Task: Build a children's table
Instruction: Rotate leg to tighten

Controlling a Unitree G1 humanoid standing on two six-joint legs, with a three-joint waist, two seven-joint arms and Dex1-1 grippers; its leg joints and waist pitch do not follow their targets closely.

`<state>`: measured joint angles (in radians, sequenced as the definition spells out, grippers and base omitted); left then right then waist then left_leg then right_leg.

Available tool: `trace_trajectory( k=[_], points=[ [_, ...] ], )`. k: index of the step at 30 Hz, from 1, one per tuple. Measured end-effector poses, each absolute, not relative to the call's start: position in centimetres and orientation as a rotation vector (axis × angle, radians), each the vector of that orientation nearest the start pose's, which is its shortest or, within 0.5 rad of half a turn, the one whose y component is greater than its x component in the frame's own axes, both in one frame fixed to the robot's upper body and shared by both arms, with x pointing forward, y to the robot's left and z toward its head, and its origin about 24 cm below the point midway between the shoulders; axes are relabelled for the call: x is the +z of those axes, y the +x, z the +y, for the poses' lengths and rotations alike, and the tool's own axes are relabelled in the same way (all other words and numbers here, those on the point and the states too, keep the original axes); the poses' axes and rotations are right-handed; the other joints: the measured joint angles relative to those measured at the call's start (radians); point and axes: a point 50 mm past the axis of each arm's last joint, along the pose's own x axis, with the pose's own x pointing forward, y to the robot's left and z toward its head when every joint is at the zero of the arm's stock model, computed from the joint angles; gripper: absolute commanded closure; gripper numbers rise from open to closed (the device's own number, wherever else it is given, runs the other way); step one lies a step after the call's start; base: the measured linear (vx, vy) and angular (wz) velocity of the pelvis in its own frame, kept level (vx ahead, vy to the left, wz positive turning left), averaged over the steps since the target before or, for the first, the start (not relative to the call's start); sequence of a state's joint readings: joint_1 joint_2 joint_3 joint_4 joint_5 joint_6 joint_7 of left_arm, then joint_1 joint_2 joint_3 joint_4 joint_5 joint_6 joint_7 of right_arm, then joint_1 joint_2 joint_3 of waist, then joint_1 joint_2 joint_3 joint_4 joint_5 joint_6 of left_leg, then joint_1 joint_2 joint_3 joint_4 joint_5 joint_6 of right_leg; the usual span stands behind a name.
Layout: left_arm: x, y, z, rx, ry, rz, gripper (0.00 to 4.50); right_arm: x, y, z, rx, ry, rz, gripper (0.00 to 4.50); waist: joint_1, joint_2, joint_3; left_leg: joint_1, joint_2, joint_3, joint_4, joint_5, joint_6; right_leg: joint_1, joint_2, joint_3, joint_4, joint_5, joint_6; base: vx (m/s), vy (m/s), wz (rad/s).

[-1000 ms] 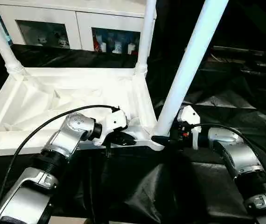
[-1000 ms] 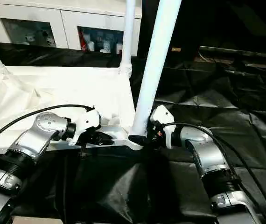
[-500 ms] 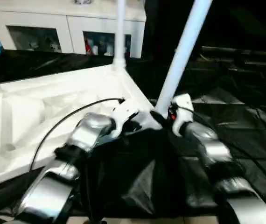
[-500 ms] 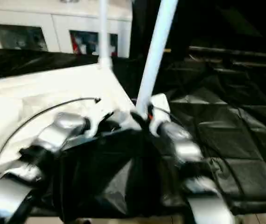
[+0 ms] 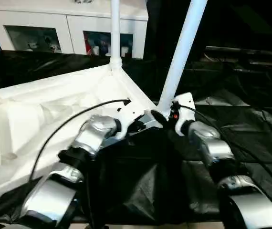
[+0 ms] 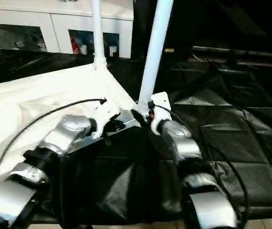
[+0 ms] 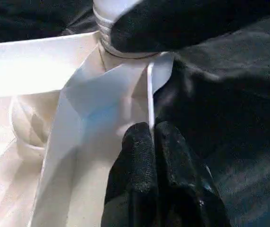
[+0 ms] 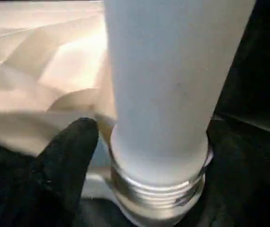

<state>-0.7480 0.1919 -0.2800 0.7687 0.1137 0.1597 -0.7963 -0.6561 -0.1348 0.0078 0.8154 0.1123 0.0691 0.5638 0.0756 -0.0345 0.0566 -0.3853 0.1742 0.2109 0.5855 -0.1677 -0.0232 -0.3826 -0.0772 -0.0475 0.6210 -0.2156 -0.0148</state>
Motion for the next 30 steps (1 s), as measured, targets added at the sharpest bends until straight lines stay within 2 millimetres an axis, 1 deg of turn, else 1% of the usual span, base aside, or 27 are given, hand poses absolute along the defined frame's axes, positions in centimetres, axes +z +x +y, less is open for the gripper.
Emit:
trace_trajectory(
  k=[4,6,10,13,16,19,21,24,26,29,30],
  points=[
    [5.9,34.4,10.1,-1.099,0.466,0.375,4.5,4.7,34.0,-13.7,0.798,-0.098,0.255,0.72,0.011,0.002,0.0,-0.001,0.0,0.0,-0.001,0.0,0.0,0.0,0.0,0.0,-0.003,-0.002,0.003,0.0,0.0,0.0],
    [6.0,34.2,10.6,-1.133,0.47,0.376,4.5,4.9,33.6,-14.1,0.848,-0.119,0.258,0.72,0.011,0.003,0.001,-0.001,0.0,0.0,-0.001,0.0,0.0,0.0,0.0,0.0,-0.004,-0.002,0.003,0.0,0.0,0.0],
    [6.0,33.3,11.4,-1.24,0.476,0.376,4.5,5.0,31.8,-15.8,0.981,-0.188,0.294,0.72,0.02,0.003,0.001,-0.003,0.0,0.0,-0.002,-0.001,0.002,0.001,0.0,0.0,-0.007,-0.002,0.003,0.0,0.0,0.0],
    [6.0,32.8,11.7,-1.296,0.469,0.389,4.5,5.2,30.8,-16.4,1.051,-0.205,0.319,0.72,0.025,0.003,0.001,-0.003,0.0,0.0,-0.001,-0.001,0.002,0.001,0.0,0.0,-0.007,-0.002,0.003,0.0,0.0,0.0],
    [5.9,32.3,11.9,-1.342,0.464,0.394,4.5,5.2,30.1,-16.5,1.093,-0.196,0.333,0.72,0.026,0.005,0.002,-0.002,0.0,0.0,-0.001,-0.001,0.002,0.001,0.0,0.0,-0.007,-0.002,0.003,0.0,0.0,0.0],
    [6.0,31.9,11.9,-1.38,0.451,0.4,4.5,5.3,29.8,-16.2,1.122,-0.178,0.339,0.72,0.027,0.006,0.002,-0.002,0.0,0.0,-0.001,-0.001,0.001,0.001,0.0,0.0,-0.006,-0.002,0.003,0.0,0.0,0.0],
    [5.9,31.6,11.9,-1.413,0.446,0.406,4.5,5.2,29.5,-16.0,1.148,-0.168,0.342,0.72,0.031,0.008,0.003,-0.002,0.0,0.0,-0.001,-0.001,0.001,0.001,0.0,0.0,-0.006,-0.002,0.003,0.0,0.0,0.0],
    [6.0,31.2,11.7,-1.447,0.443,0.405,4.5,5.0,29.3,-15.4,1.172,-0.142,0.353,0.72,0.038,0.012,0.004,-0.002,0.0,0.0,-0.001,-0.001,0.001,0.001,0.0,0.0,-0.006,-0.002,0.003,0.0,0.0,0.0],
    [6.0,31.2,11.7,-1.451,0.442,0.407,4.5,5.0,29.2,-15.4,1.175,-0.134,0.352,1.04,0.039,0.013,0.005,-0.002,0.0,0.0,0.0,-0.001,0.001,0.001,0.0,0.0,-0.006,-0.002,0.003,0.0,0.0,0.0],
    [6.0,31.1,11.7,-1.457,0.441,0.409,4.5,4.9,29.2,-15.5,1.172,-0.128,0.362,1.07,0.039,0.013,0.005,-0.002,0.0,0.0,-0.001,-0.001,0.001,0.001,0.0,0.0,-0.006,-0.002,0.003,0.0,0.0,0.0],
    [6.0,31.1,11.7,-1.458,0.44,0.41,4.5,4.9,29.2,-15.5,1.172,-0.127,0.363,1.17,0.039,0.013,0.005,-0.002,0.0,0.0,-0.001,-0.001,0.001,0.001,0.0,0.0,-0.006,-0.002,0.003,0.0,0.0,0.0]
  ],
)
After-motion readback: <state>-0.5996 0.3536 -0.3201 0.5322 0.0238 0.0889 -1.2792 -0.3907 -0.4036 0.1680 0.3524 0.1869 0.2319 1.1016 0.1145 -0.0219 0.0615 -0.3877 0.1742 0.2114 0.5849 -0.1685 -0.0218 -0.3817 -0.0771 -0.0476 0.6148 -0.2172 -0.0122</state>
